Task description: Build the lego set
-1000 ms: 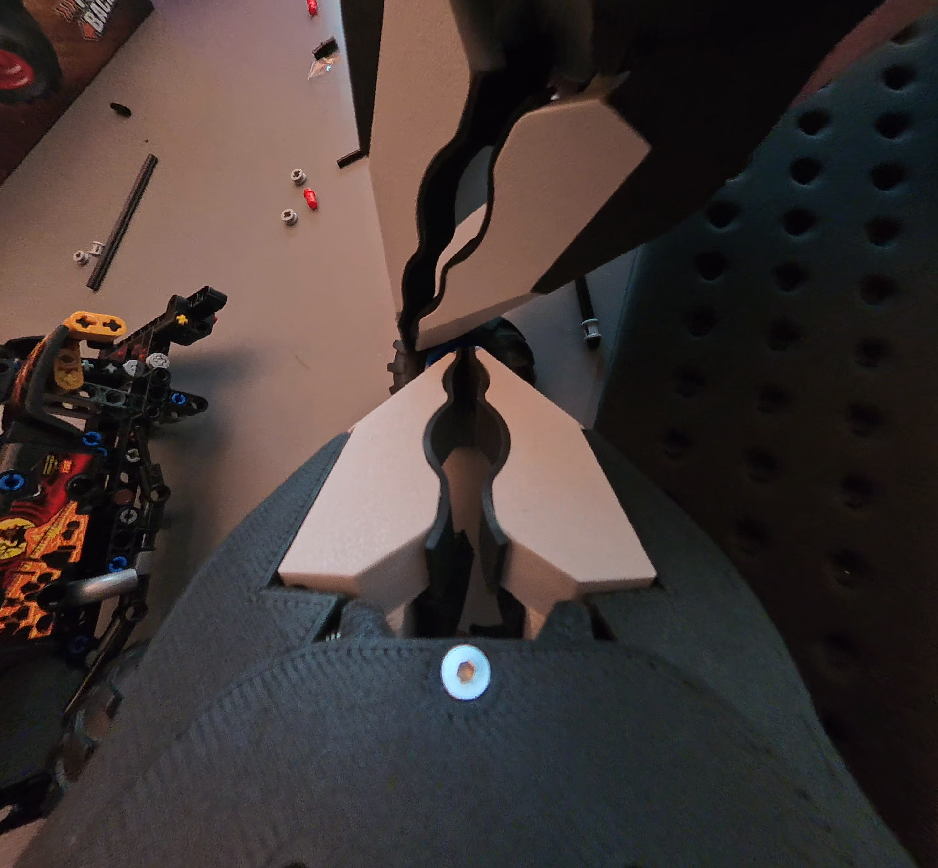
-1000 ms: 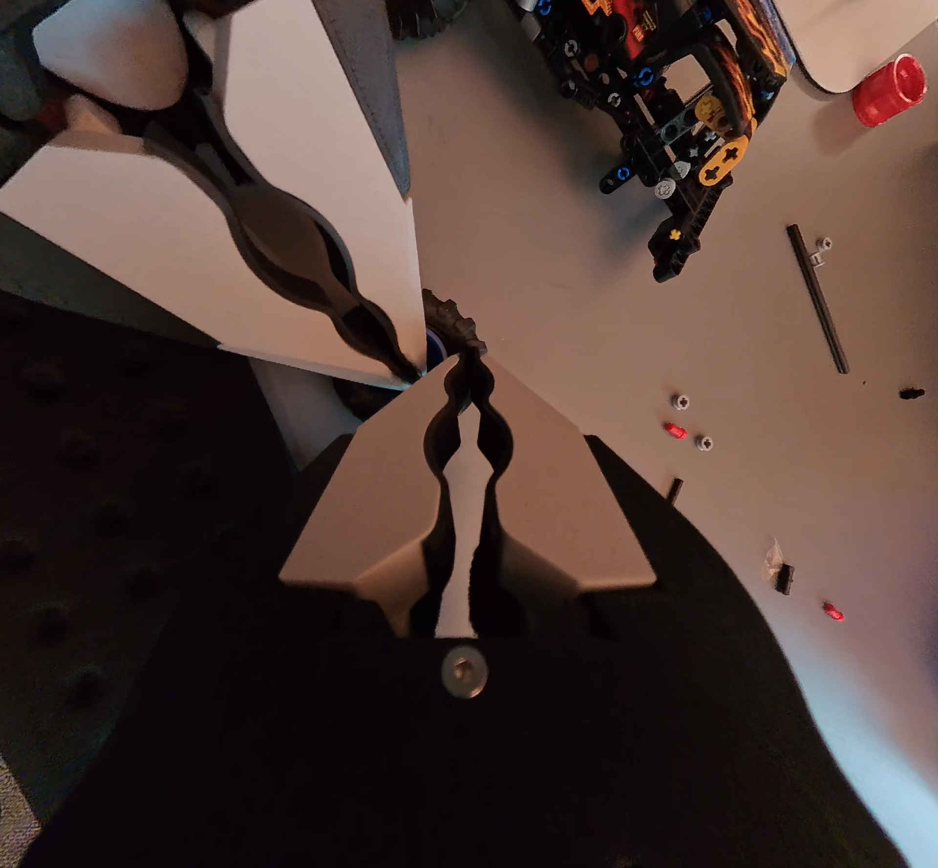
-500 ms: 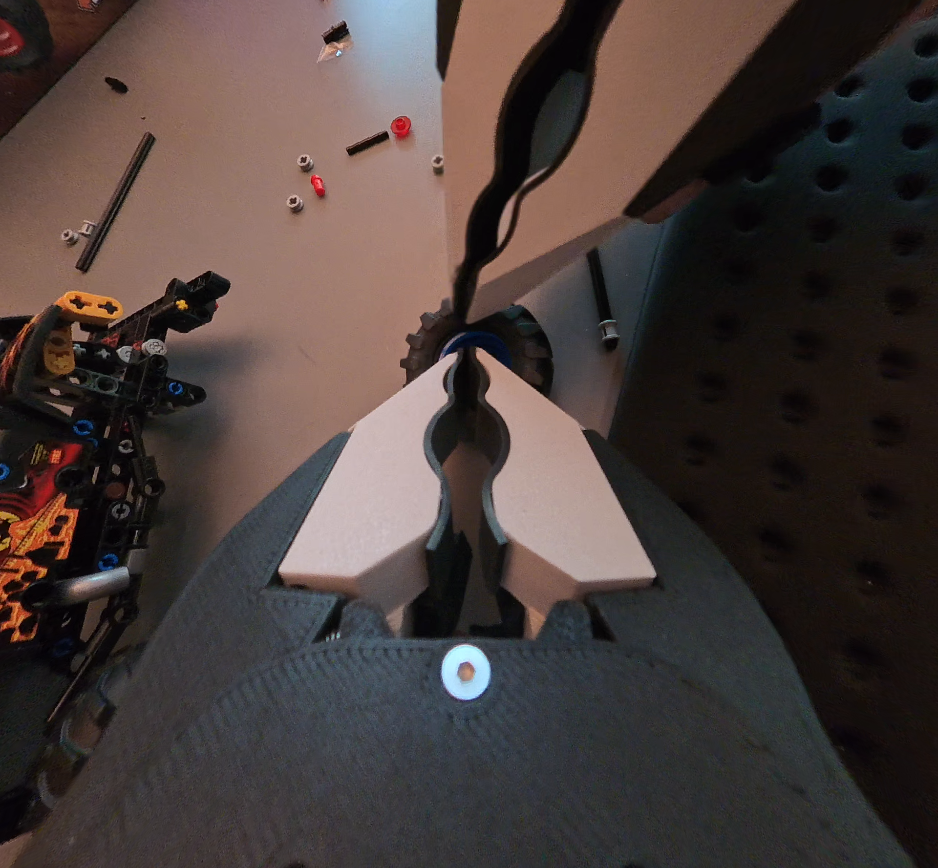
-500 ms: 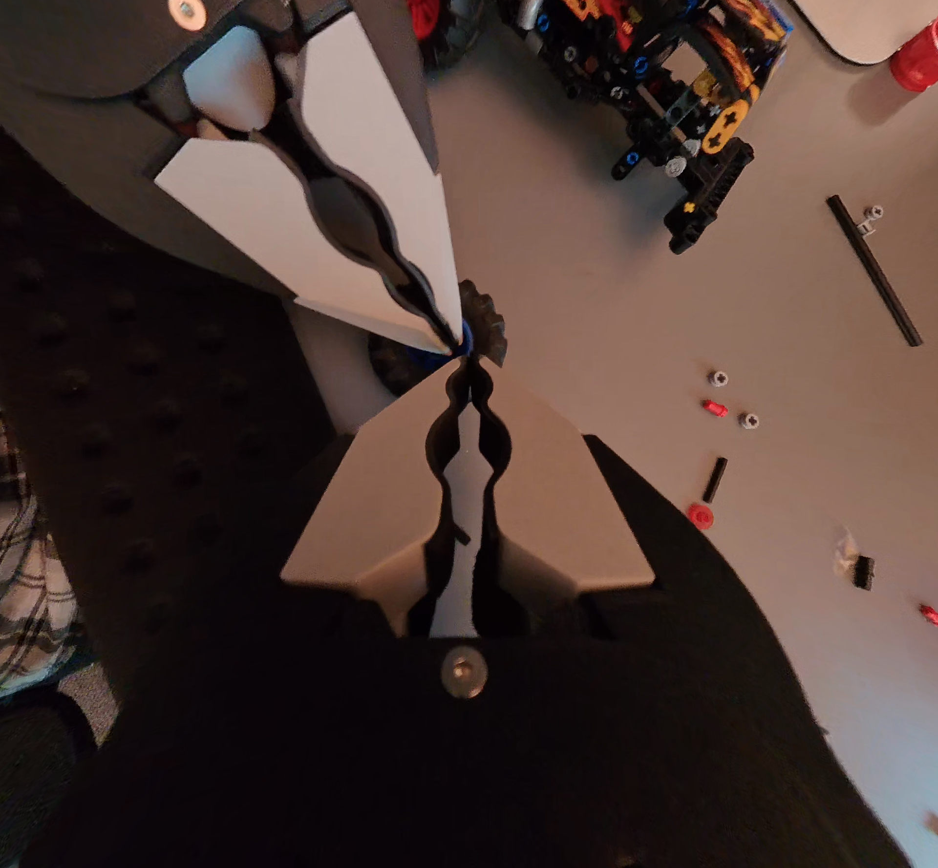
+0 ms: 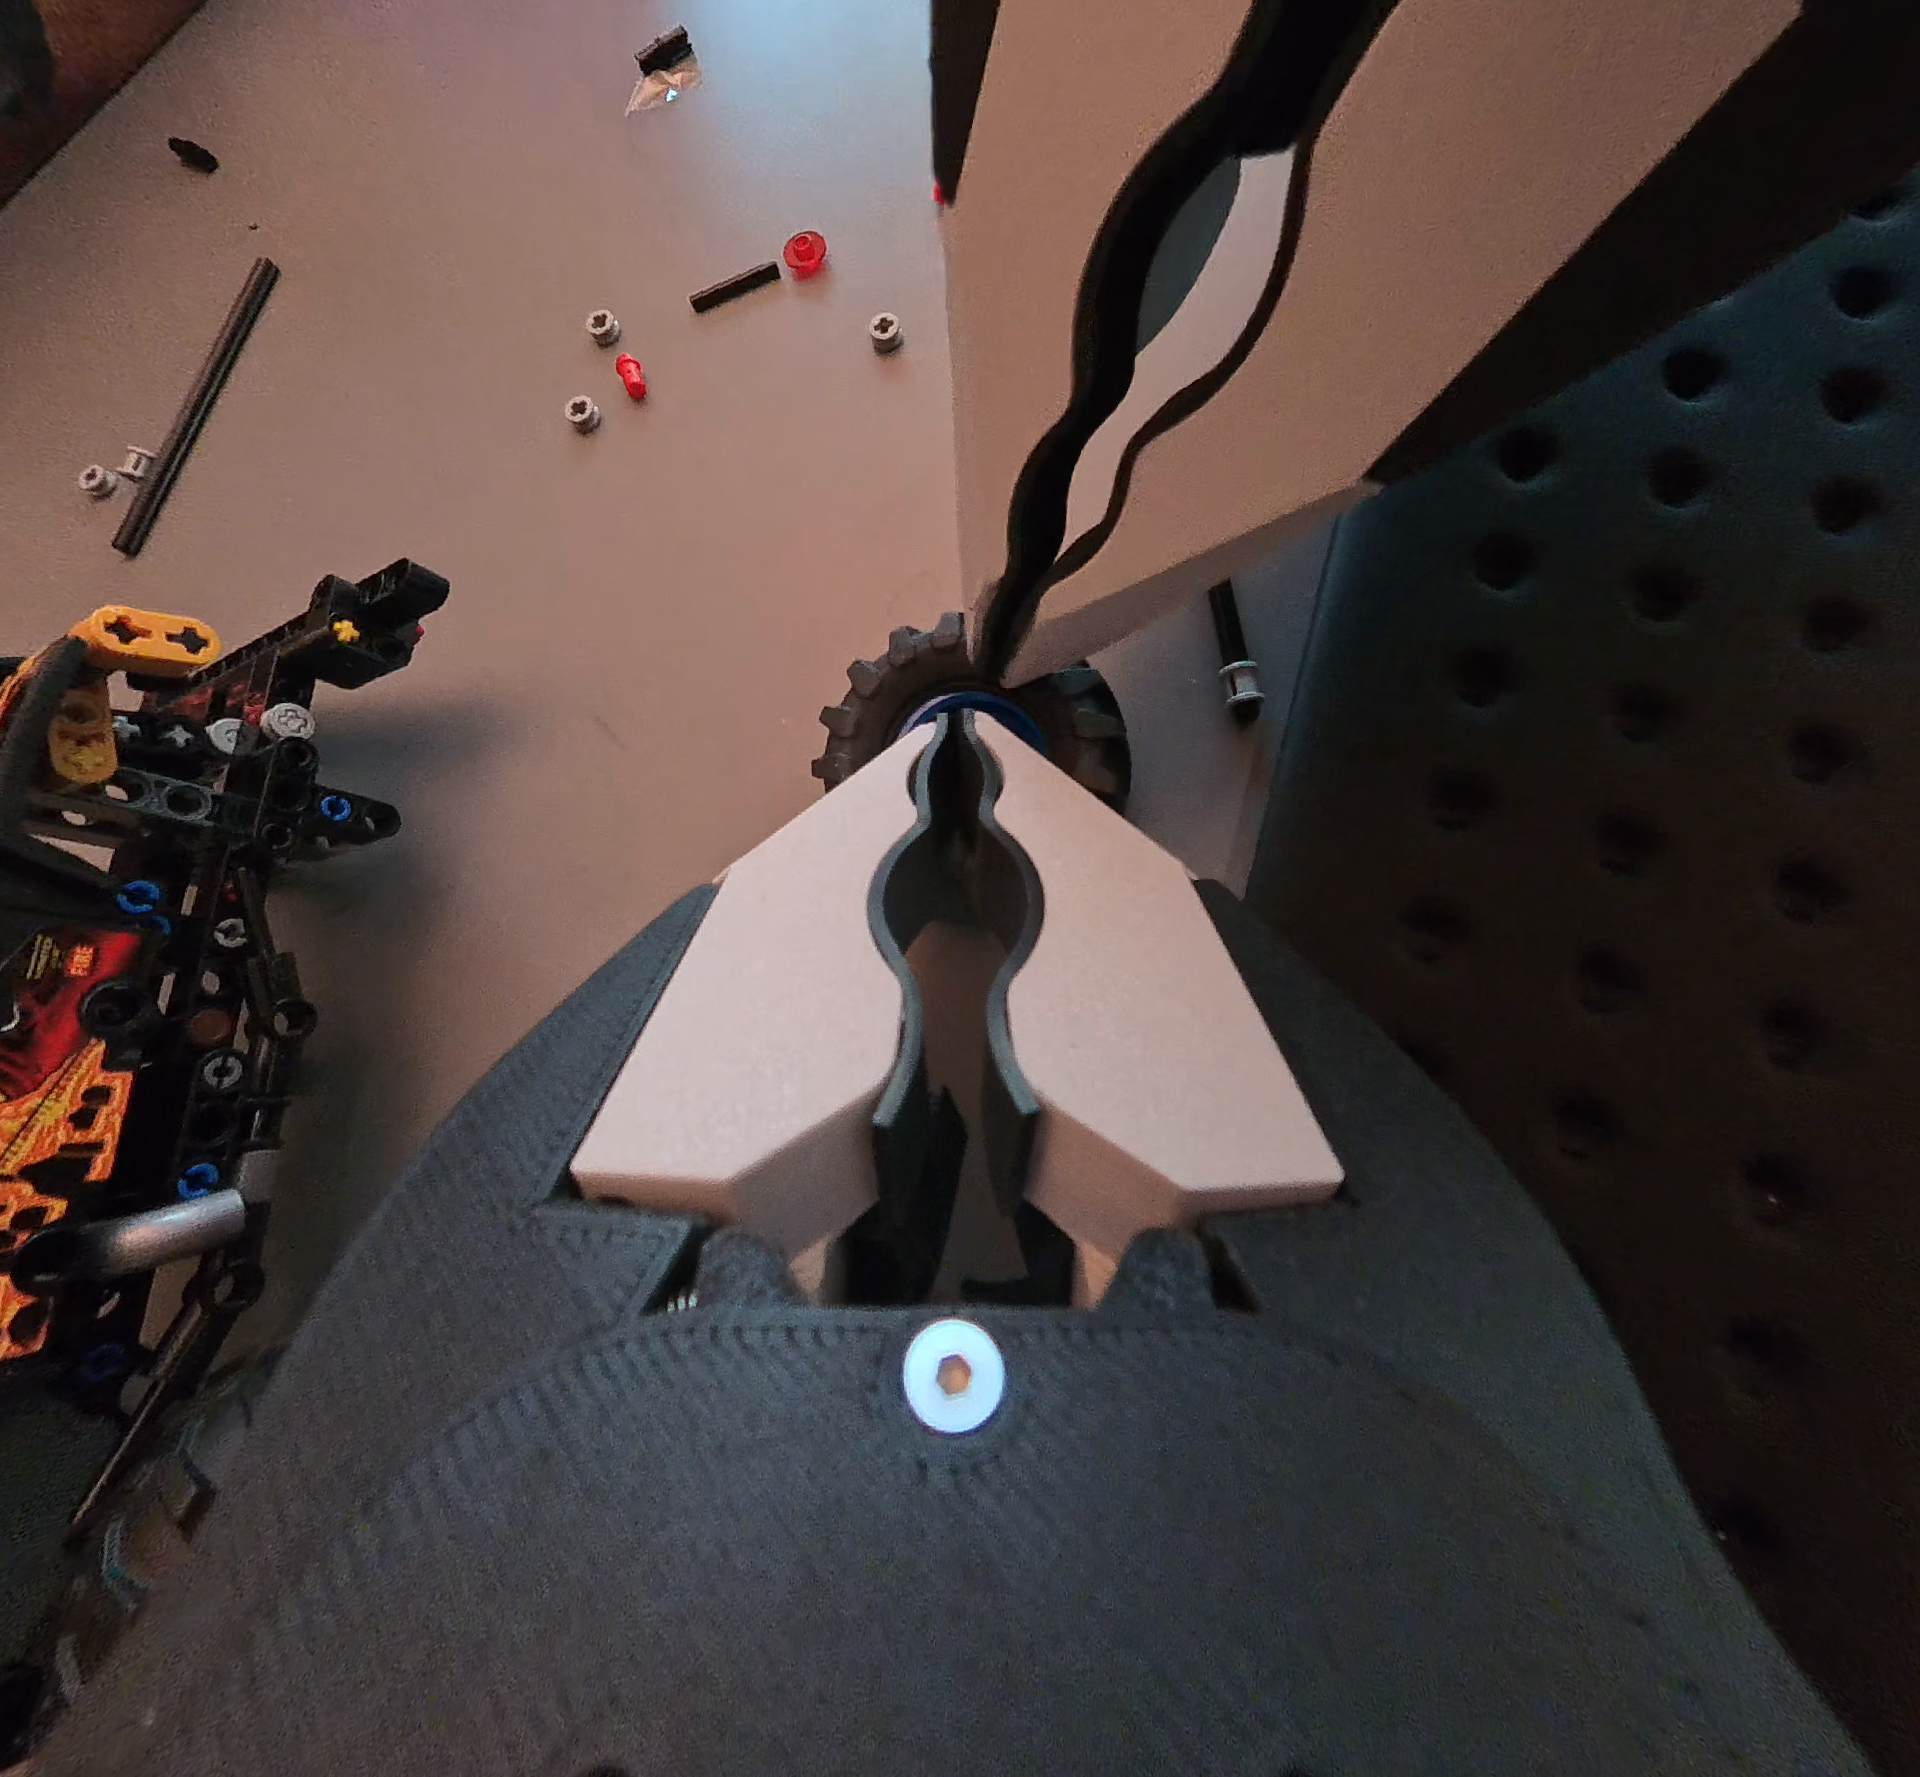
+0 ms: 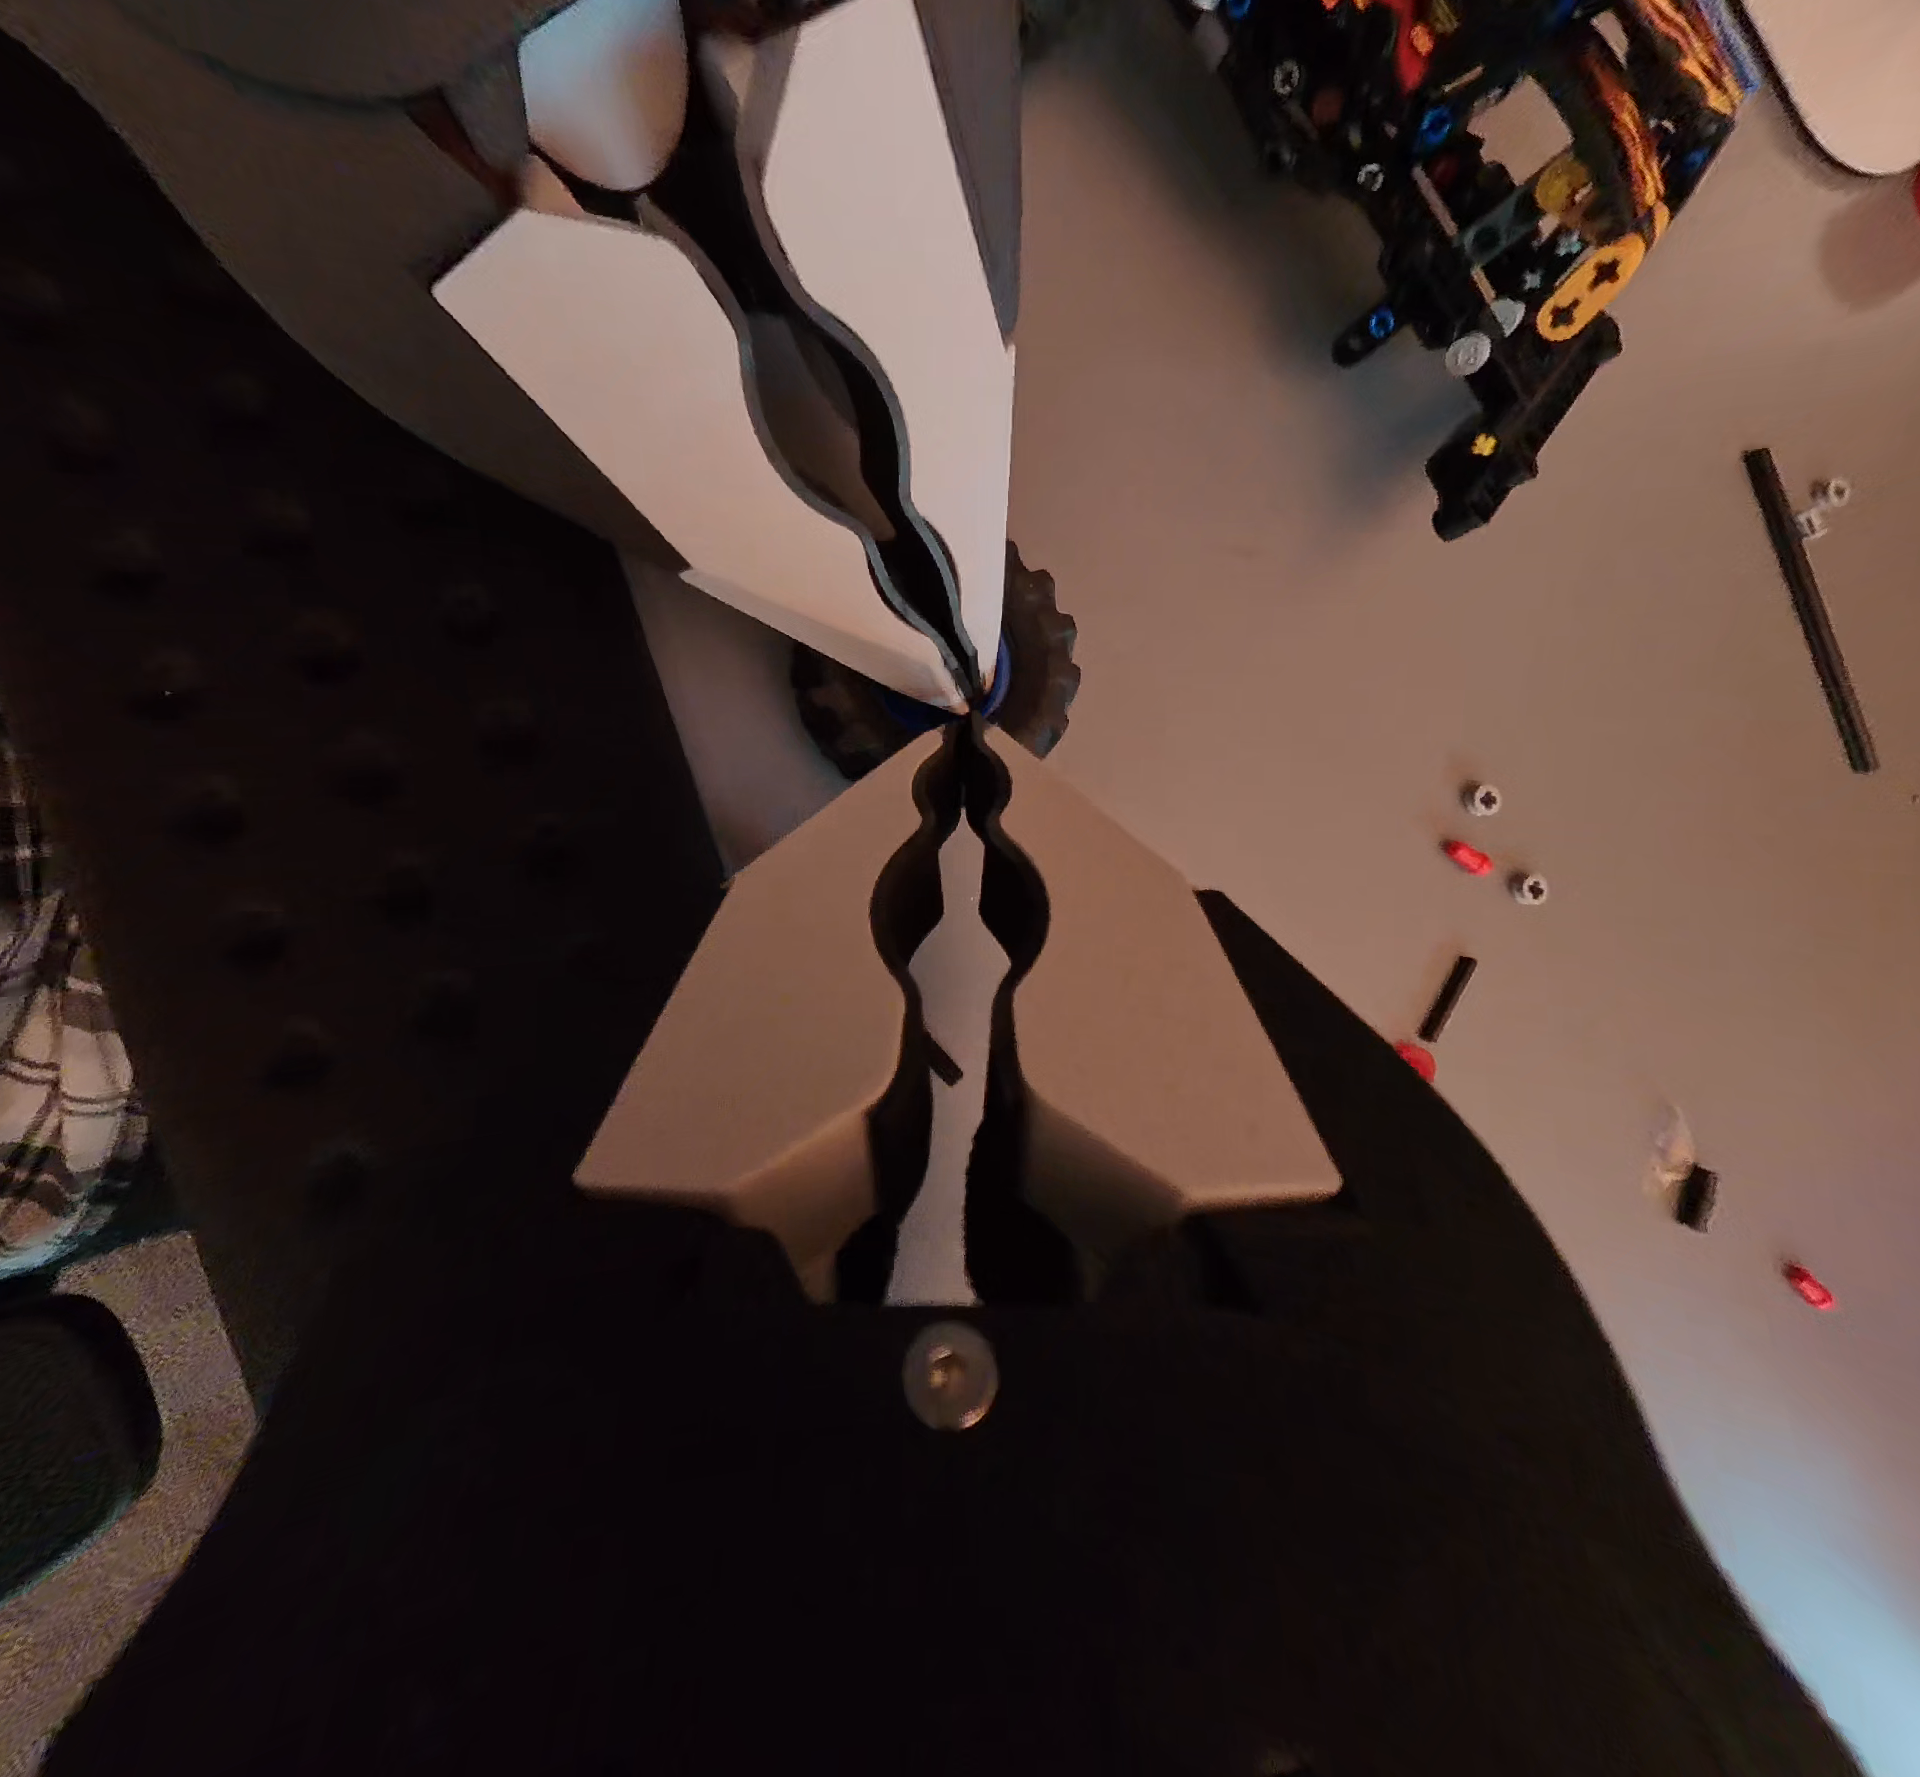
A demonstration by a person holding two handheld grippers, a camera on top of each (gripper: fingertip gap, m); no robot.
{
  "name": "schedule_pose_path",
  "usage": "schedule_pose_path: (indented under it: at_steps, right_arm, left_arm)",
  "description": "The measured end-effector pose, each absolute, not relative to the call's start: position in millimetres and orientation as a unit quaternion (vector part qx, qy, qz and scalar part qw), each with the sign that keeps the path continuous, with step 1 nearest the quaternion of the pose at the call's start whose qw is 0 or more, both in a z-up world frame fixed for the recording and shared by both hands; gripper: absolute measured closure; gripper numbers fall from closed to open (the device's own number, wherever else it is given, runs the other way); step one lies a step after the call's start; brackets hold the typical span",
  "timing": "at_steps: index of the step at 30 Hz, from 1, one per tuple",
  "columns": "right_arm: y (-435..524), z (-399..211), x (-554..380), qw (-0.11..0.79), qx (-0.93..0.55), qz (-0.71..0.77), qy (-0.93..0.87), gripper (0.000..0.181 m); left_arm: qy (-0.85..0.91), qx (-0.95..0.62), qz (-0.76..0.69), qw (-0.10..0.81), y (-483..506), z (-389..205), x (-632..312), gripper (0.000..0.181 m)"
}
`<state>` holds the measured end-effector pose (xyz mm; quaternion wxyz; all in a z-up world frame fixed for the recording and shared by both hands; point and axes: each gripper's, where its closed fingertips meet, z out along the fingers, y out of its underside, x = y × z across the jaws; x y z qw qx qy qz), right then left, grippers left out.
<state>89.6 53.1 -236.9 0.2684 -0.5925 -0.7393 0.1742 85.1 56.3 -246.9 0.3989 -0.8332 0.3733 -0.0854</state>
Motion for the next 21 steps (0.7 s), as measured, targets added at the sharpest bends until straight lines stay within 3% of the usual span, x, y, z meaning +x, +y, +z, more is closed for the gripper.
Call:
schedule_pose_path:
  at_steps: [21]
  right_arm:
    - [49.4,-243.9,97.0,0.236,-0.505,0.138,-0.819,0.181]
  left_arm:
    - [0.372,-0.835,-0.090,0.395,58.1,-248.4,86.0,0.181]
